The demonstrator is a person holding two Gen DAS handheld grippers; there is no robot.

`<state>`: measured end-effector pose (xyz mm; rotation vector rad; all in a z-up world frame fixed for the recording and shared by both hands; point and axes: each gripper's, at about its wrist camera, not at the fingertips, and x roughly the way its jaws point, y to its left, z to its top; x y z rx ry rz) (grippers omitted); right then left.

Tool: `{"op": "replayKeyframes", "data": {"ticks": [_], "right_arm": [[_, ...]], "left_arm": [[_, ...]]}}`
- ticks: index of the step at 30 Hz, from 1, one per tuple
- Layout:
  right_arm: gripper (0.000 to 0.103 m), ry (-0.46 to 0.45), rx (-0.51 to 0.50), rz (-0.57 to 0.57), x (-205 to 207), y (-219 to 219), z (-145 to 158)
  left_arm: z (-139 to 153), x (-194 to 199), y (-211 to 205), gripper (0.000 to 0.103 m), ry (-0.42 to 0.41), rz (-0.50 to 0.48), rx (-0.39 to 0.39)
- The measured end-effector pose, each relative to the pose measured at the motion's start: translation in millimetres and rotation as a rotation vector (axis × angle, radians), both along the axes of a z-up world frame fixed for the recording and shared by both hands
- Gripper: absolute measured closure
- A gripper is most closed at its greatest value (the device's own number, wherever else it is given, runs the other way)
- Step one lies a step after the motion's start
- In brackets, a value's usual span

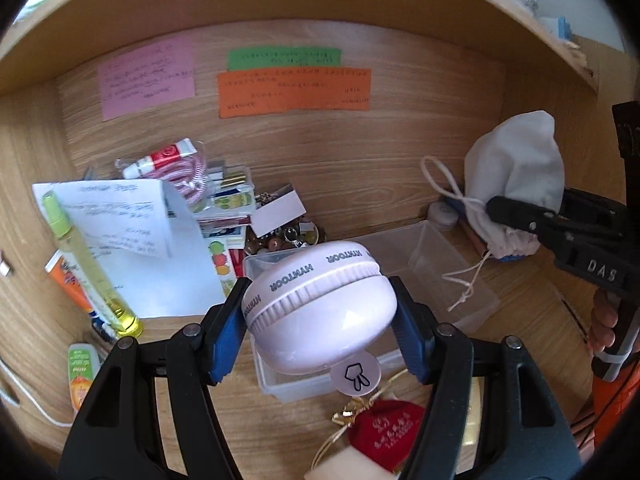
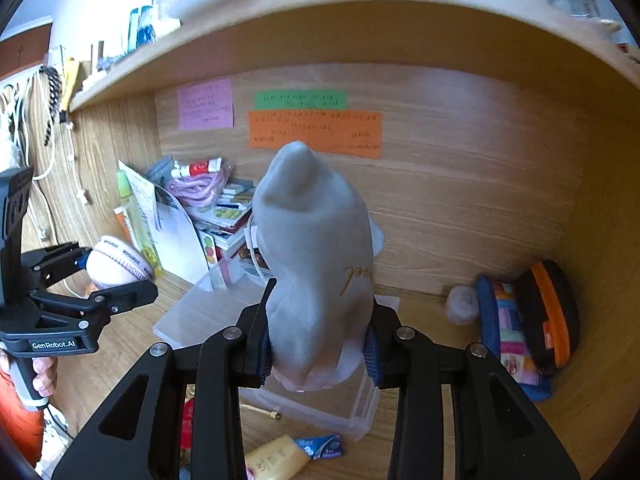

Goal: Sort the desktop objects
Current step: 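Carry the pink fan and white bag over the clear plastic box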

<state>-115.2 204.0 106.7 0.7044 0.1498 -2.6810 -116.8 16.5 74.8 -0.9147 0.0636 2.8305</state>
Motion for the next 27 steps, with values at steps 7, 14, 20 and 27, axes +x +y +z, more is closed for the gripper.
{"op": "replayKeyframes", "data": {"ticks": [7, 14, 20, 27], "right_arm": [[0.070, -0.059, 0.052, 0.007, -36, -14, -25], [0.070, -0.120, 0.094, 0.014, -67, -20, -50], [0.070, -0.166, 0.149, 0.021, -88, -27, -71], [0.070, -0.216, 0.193, 0.002, -101, -28, -96]], "left_arm": [[-20, -40, 12, 0.037, -0.065, -0.020, -0.038], [-44, -80, 15, 0.037, -0.135, -0.029, -0.043], [-63, -108, 16, 0.037, -0.188, -0.034, -0.057], [-87, -129, 19, 0.037, -0.254, -0.030, -0.069]]}}
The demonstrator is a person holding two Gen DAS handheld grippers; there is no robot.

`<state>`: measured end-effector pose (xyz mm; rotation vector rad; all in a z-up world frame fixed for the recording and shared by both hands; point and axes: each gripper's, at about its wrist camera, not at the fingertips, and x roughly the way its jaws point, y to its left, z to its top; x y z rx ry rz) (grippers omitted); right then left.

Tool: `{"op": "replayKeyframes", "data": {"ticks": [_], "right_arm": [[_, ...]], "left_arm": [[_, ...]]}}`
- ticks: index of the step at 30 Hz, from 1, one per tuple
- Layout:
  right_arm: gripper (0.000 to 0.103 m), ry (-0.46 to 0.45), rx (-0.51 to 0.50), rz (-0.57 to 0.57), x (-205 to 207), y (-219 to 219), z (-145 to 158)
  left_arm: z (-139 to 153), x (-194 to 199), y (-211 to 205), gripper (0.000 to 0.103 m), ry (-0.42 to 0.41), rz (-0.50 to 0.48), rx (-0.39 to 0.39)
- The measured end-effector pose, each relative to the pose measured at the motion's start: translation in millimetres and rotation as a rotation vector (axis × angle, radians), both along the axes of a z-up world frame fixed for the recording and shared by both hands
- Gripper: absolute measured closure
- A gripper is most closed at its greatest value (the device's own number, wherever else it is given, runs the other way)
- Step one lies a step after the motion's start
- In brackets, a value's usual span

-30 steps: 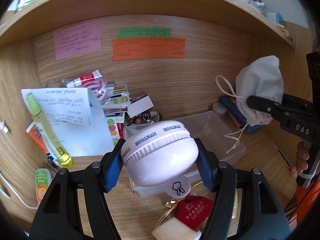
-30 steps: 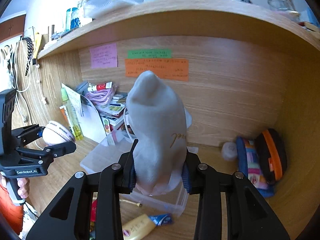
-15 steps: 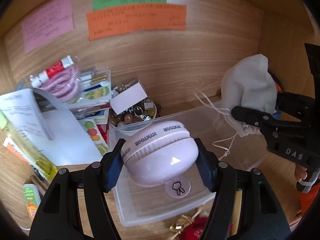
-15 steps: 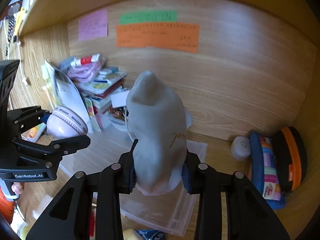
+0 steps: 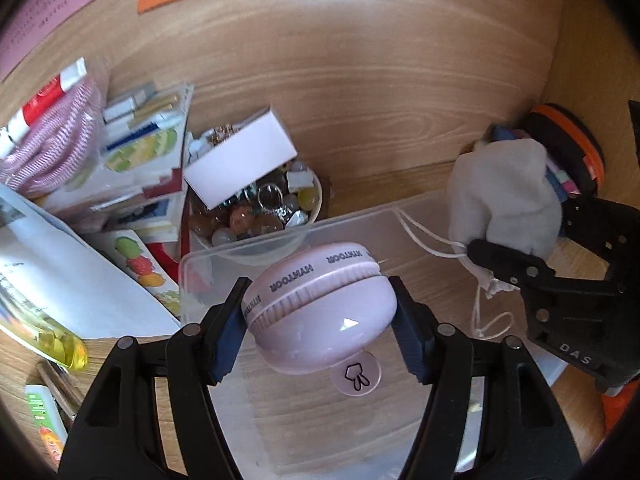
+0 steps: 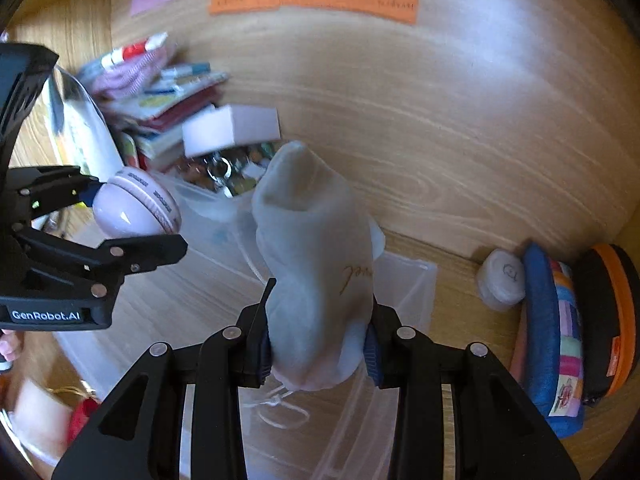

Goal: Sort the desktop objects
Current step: 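Carry the pink fan and white bag over the clear plastic box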

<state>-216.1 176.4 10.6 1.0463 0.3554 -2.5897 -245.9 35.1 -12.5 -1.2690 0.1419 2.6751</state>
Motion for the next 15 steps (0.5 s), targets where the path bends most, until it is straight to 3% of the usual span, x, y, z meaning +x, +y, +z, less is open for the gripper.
{"op": "replayKeyframes", "data": {"ticks": [15], "right_arm": [[0.069, -0.052, 0.100, 0.065, -1, -16, -23]], "left_arm": [[-12, -14, 6, 0.037, -0.052, -0.001, -0.049]]}}
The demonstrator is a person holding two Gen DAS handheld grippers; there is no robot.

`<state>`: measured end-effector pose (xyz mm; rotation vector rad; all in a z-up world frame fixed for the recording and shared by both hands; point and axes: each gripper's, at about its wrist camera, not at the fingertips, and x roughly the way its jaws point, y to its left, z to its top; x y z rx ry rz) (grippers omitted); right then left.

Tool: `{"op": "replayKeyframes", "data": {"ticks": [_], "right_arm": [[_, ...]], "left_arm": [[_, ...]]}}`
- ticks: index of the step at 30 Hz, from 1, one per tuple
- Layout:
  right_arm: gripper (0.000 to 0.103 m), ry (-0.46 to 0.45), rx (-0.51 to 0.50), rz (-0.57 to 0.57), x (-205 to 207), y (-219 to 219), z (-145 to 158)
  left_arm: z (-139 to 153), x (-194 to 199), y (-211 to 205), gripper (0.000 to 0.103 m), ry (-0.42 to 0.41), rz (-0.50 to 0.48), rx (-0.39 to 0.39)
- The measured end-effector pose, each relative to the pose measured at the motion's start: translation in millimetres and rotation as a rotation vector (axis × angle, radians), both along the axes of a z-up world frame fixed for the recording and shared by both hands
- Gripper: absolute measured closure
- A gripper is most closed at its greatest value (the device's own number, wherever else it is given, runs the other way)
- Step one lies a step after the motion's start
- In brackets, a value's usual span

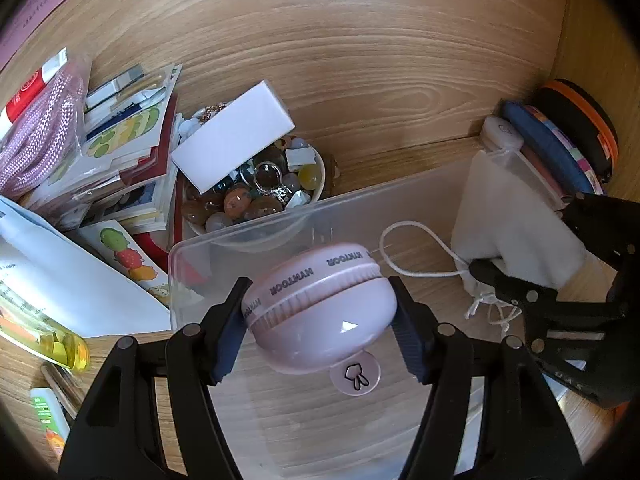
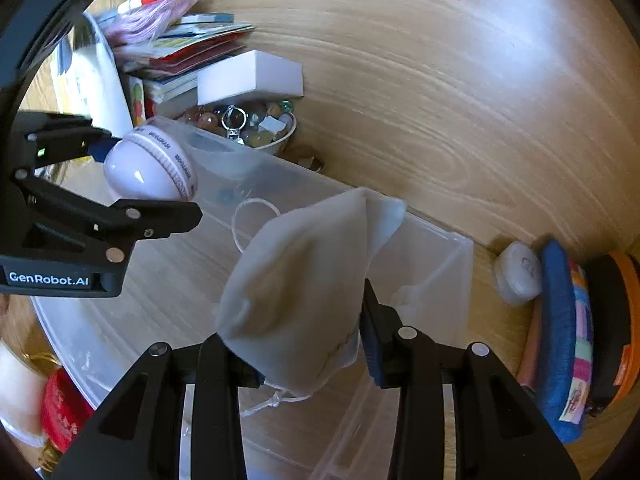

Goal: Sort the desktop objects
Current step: 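Carry the pink fan and white bag over the clear plastic box, then open both tools to drop the fan and bag into the clear box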

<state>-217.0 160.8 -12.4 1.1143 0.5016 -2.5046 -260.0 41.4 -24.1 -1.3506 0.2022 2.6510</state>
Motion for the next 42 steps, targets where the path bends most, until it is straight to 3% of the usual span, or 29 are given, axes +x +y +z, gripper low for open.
{"op": "replayKeyframes", "data": {"ticks": [7, 11, 16, 21, 25, 30, 37, 42], "right_arm": [[0.065, -0.003, -0.015, 0.001, 6, 1, 2], [0.047, 0.032, -0.029, -0.010, 11, 5, 7], [0.044, 0.063, -0.026, -0.009, 14, 5, 12], [0.026, 0.113, -0.031, -0.021, 18, 10, 23], [0.022, 0.164, -0.036, -0.033, 19, 13, 38], [0.019, 0.188, -0.037, -0.053, 25, 18, 53], [0.017, 0.201, -0.056, -0.080, 53, 26, 74], [0.008, 0.216, -0.109, -0.094, 80, 32, 90]], "left_arm": [[-2, 1, -7, 0.036, -0.005, 0.002, 0.009], [0, 5, -6, 0.032, 0.012, 0.005, -0.006], [2, 7, -7, 0.028, 0.016, 0.014, 0.007], [4, 8, -8, 0.027, 0.020, 0.024, 0.004], [12, 13, -7, 0.025, 0.035, 0.022, 0.011], [34, 34, -8, 0.012, 0.098, 0.018, 0.007], [60, 71, -14, 0.010, 0.152, 0.012, 0.013], [75, 101, -17, 0.006, 0.186, 0.016, 0.029]]}}
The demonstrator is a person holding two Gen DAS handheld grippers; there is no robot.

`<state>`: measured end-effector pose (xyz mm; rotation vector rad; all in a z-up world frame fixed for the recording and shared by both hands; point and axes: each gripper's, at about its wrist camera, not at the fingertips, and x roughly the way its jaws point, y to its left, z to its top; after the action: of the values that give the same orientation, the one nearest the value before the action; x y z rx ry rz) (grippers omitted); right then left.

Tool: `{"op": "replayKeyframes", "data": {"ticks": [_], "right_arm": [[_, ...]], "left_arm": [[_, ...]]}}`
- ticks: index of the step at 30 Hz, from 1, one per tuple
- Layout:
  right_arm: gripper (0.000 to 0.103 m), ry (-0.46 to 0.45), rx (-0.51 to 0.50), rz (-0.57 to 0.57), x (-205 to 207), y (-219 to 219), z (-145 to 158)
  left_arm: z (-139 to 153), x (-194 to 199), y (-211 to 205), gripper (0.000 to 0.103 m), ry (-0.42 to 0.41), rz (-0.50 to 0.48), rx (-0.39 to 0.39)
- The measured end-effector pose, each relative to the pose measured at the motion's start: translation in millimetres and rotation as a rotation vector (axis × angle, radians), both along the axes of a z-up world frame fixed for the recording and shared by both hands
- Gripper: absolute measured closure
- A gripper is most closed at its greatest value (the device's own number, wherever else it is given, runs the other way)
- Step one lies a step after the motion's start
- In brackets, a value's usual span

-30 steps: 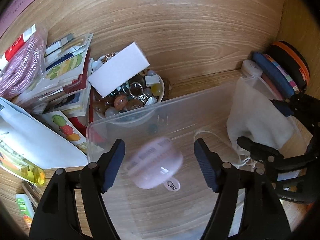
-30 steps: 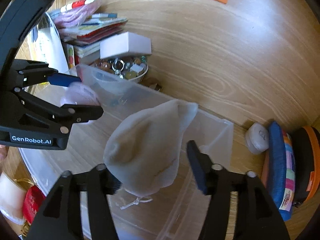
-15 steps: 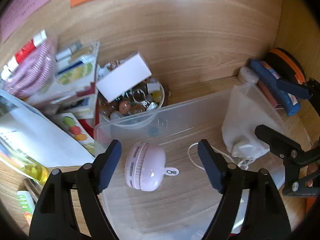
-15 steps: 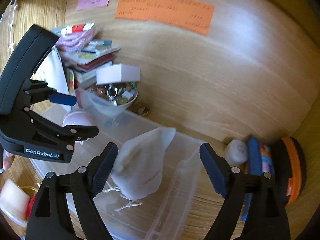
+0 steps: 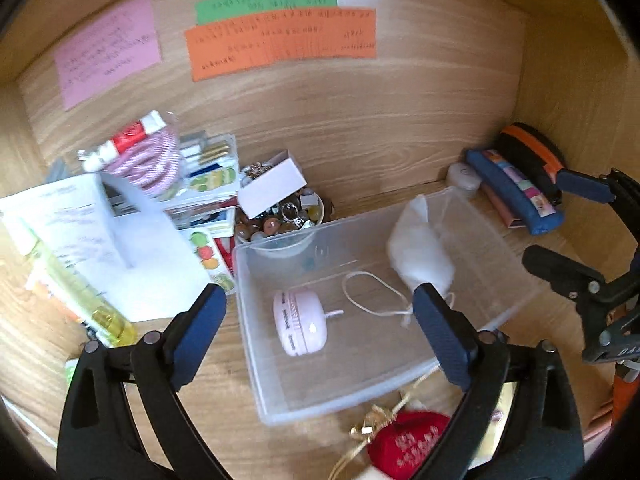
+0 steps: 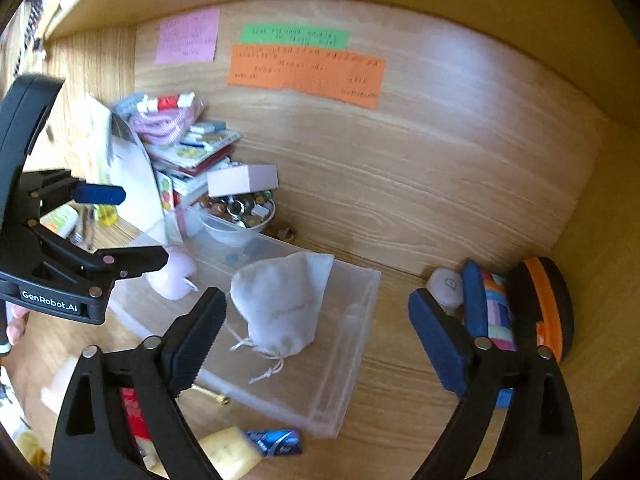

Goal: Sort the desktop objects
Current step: 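Open both tools to drop the fan and bag into the clear box, then grasp the white plastic cup with the left tool while the right tool grasps the yellow sunscreen tube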

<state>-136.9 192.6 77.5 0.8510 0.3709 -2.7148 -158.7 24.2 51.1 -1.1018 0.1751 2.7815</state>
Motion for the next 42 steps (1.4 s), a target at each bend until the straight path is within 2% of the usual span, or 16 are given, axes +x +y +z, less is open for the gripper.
{"op": "replayKeyframes", "data": {"ticks": [5, 11, 16, 21, 23, 31, 34, 37, 42], "right_arm": [[0.006, 0.058, -0.024, -0.004, 37, 3, 17], [0.000, 0.112, -0.041, -0.004, 79, 1, 22], [0.000, 0.113, -0.045, -0.004, 103, -3, 15], [0.000, 0.095, -0.037, -0.019, 123, -4, -2], [0.000, 0.091, -0.033, -0.030, 128, -4, -7], [0.000, 0.015, -0.055, -0.052, 138, 0, -42], [0.000, -0.025, -0.043, -0.058, 137, 1, -57], [0.000, -0.066, -0.046, -0.062, 134, 2, -70], [0.000, -0.140, -0.065, -0.050, 128, 3, -89]], "left_arm": [[15, 38, -11, 0.004, 0.049, 0.007, 0.034], [21, 77, -22, 0.004, 0.078, -0.003, 0.077], [11, 107, -29, 0.004, 0.085, -0.015, 0.093], [-5, 127, -31, 0.004, 0.040, -0.042, 0.133], [-10, 134, -28, 0.004, 0.036, -0.040, 0.119], [-43, 161, -21, 0.004, 0.023, -0.077, 0.062], [-63, 162, -17, 0.004, -0.012, -0.083, 0.029], [-79, 156, -17, 0.004, -0.066, -0.084, 0.046], [-90, 145, -15, 0.004, -0.091, -0.071, 0.061]]}}
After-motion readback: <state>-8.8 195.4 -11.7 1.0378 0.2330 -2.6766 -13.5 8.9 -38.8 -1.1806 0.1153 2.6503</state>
